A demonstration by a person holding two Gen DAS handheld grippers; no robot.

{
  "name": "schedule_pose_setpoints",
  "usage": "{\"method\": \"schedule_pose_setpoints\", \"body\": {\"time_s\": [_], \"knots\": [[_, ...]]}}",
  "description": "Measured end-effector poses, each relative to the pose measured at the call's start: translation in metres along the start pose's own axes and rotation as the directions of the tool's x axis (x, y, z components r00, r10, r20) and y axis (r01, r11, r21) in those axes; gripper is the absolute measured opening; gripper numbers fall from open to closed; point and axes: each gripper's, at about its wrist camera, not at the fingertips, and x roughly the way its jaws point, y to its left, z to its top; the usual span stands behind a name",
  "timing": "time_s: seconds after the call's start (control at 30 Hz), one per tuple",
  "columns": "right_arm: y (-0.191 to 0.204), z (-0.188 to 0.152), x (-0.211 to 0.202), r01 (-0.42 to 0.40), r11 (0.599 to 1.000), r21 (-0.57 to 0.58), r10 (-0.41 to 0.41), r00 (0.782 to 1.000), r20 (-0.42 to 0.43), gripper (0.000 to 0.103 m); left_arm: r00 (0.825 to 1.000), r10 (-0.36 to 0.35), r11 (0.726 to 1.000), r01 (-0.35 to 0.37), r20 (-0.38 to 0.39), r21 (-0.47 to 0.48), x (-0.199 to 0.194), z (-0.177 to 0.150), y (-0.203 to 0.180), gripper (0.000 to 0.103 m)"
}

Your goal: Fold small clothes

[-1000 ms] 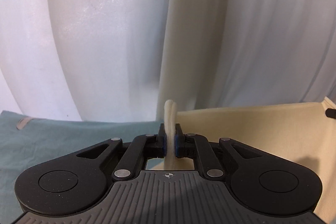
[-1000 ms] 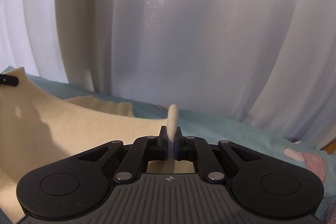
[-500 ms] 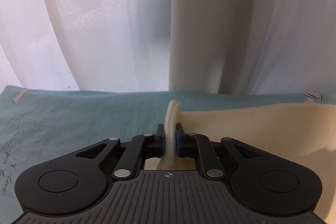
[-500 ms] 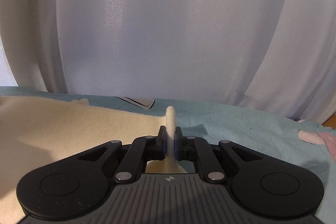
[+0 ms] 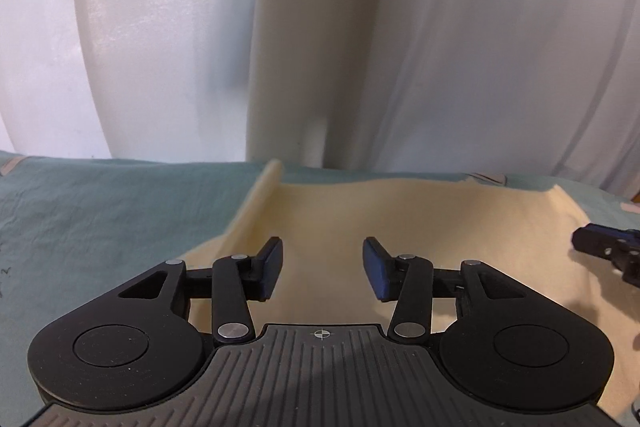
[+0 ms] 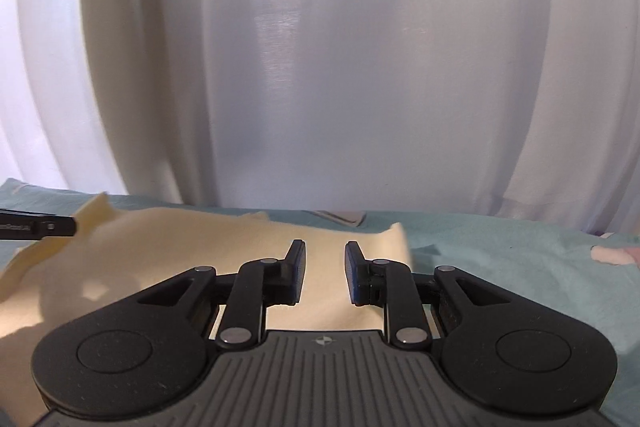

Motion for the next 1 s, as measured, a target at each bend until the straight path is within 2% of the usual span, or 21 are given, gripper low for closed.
{"method": "schedule_pose_setpoints", "body": {"time_s": [0.07, 0.13, 0.2, 0.27, 0.33, 0.43, 0.47, 0.5, 0.53, 0.6, 0.67, 0.73, 0.8, 0.87, 0.97, 1.0], "knots": [[0.011, -0.012, -0.001, -0.093, 0.995, 0.039, 0.095, 0.994, -0.048, 0.021, 0.998, -0.055, 0.998, 0.055, -0.031, -0.005, -0.003, -0.012, -0.007, 0.052], [0.019, -0.024, 0.001, -0.136, 0.99, 0.045, 0.139, 0.987, -0.077, 0.021, 0.998, -0.047, 0.999, 0.048, -0.046, 0.016, -0.002, -0.022, -0.012, 0.052], [0.022, -0.034, 0.004, -0.114, 0.993, 0.029, 0.116, 0.988, -0.101, 0.021, 0.999, -0.011, 0.999, 0.012, -0.045, 0.037, 0.0, -0.03, -0.009, 0.052], [0.016, -0.039, 0.002, -0.09, 0.996, 0.024, 0.092, 0.993, -0.078, 0.018, 1.0, 0.011, 0.999, -0.01, -0.023, 0.049, -0.005, -0.035, -0.003, 0.052], [0.008, -0.041, -0.003, -0.024, 1.0, 0.008, 0.024, 0.998, -0.065, 0.017, 0.999, 0.042, 0.998, -0.042, -0.016, 0.045, -0.011, -0.038, 0.007, 0.05], [-0.013, -0.046, -0.018, 0.038, 0.998, 0.056, -0.035, 0.998, -0.053, 0.007, 0.997, 0.073, 0.997, -0.073, -0.012, 0.005, -0.024, -0.042, 0.024, 0.05], [-0.016, -0.046, -0.023, 0.097, 0.993, 0.065, -0.093, 0.994, -0.06, 0.009, 0.996, 0.092, 0.996, -0.092, -0.013, -0.013, -0.03, -0.043, 0.028, 0.053], [-0.02, -0.046, -0.028, 0.122, 0.99, 0.076, -0.118, 0.991, -0.063, 0.009, 0.994, 0.105, 0.994, -0.105, -0.016, -0.028, -0.034, -0.044, 0.033, 0.054], [-0.029, -0.048, -0.036, 0.099, 0.987, 0.129, -0.091, 0.994, -0.064, 0.01, 0.993, 0.117, 0.992, -0.118, -0.021, -0.053, -0.043, -0.045, 0.04, 0.054], [-0.042, -0.049, -0.055, 0.005, 0.967, 0.254, 0.002, 1.0, -0.028, 0.015, 0.991, 0.133, 0.986, -0.134, -0.019, -0.095, -0.056, -0.05, 0.05, 0.062], [-0.049, -0.055, -0.077, -0.124, 0.932, 0.34, 0.121, 0.992, 0.03, 0.036, 0.99, 0.134, 0.982, -0.138, -0.042, -0.133, -0.064, -0.057, 0.059, 0.064], [-0.049, -0.061, -0.084, -0.179, 0.906, 0.383, 0.176, 0.983, 0.044, 0.047, 0.99, 0.119, 0.976, -0.13, -0.07, -0.172, -0.069, -0.064, 0.067, 0.064], [-0.051, -0.068, -0.088, -0.166, 0.896, 0.412, 0.176, 0.984, 0.015, 0.047, 0.991, 0.1, 0.97, -0.117, -0.09, -0.214, -0.071, -0.07, 0.073, 0.064], [-0.053, -0.078, -0.089, -0.103, 0.88, 0.463, 0.133, 0.99, -0.034, 0.047, 0.993, 0.06, 0.966, -0.084, -0.103, -0.246, -0.075, -0.073, 0.076, 0.064], [-0.063, -0.092, -0.101, -0.077, 0.828, 0.555, 0.116, 0.993, -0.036, 0.044, 0.994, 0.007, 0.96, -0.038, -0.111, -0.277, -0.078, -0.076, 0.078, 0.059], [-0.065, -0.093, -0.105, -0.055, 0.822, 0.567, 0.094, 0.995, -0.04, 0.044, 0.993, 0.004, 0.958, -0.037, -0.114, -0.283, -0.078, -0.078, 0.078, 0.059]]}}
